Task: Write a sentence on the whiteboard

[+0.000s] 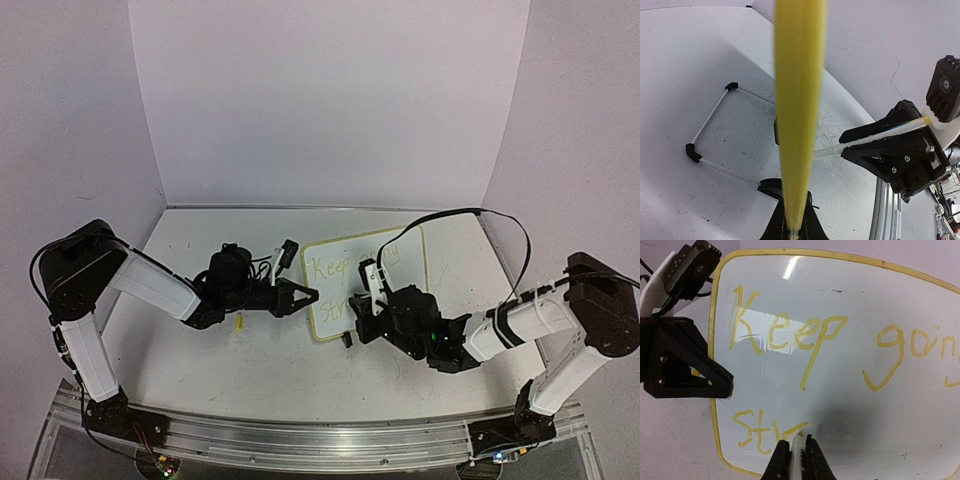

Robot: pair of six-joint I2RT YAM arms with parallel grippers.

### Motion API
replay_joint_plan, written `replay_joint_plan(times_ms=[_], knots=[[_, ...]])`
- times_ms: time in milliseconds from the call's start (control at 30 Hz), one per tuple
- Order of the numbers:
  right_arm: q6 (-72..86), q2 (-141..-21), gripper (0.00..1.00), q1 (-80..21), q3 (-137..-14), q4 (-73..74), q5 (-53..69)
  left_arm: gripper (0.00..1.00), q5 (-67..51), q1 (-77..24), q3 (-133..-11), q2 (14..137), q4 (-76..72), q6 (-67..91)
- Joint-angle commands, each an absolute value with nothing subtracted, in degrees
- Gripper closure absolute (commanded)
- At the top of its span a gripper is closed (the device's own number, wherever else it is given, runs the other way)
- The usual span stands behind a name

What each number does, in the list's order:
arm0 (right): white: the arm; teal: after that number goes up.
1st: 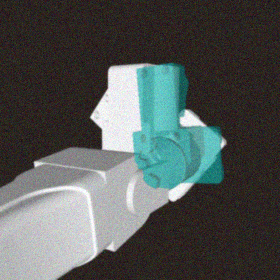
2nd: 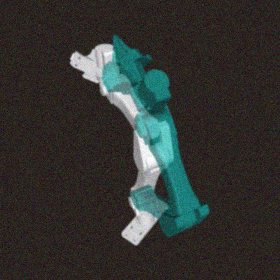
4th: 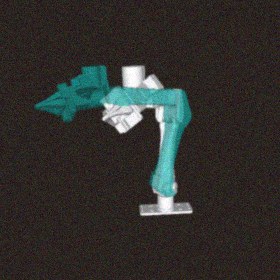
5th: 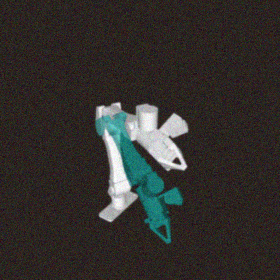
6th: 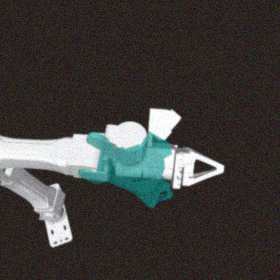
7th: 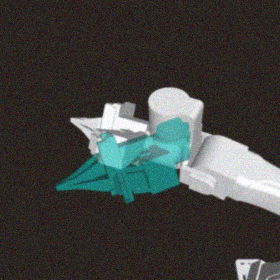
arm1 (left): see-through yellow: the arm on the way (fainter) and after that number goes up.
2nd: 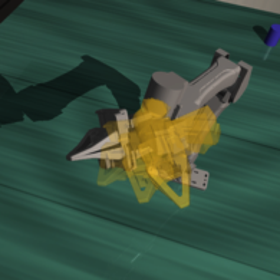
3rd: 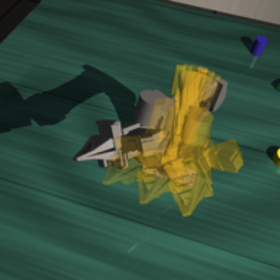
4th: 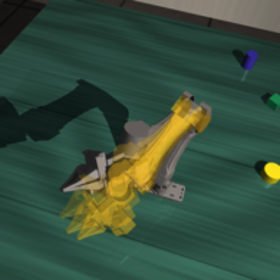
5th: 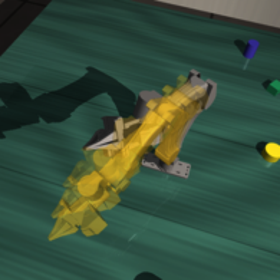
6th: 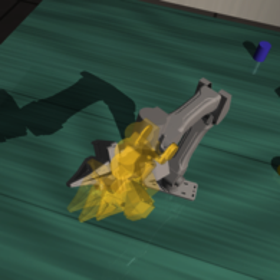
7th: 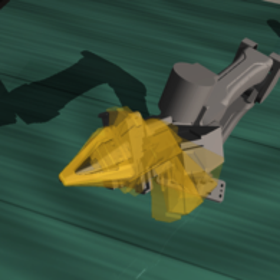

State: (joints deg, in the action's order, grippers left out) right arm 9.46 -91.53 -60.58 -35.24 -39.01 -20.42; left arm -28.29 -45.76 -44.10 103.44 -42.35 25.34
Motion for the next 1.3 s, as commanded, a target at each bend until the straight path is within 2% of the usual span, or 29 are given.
replay_joint_plan(times_ms=[0,833,1267], knots=[[11.72,-92.58,1.0,-60.88,-35.59,-37.42,-20.5,1.0,-27.09,-45.53,-43.45,101.34,-41.54,24.39],[14.2,-91.58,1.0,-60.48,-33.66,-34.85,-24.83,1.0,-26.97,-45.53,-43.11,101.21,-41.56,24.17],[10.48,-90.32,1.0,-59.85,-35.19,-40.03,-25.95,1.0,-26.97,-45.55,-43.33,101.05,-41.56,24.26]])
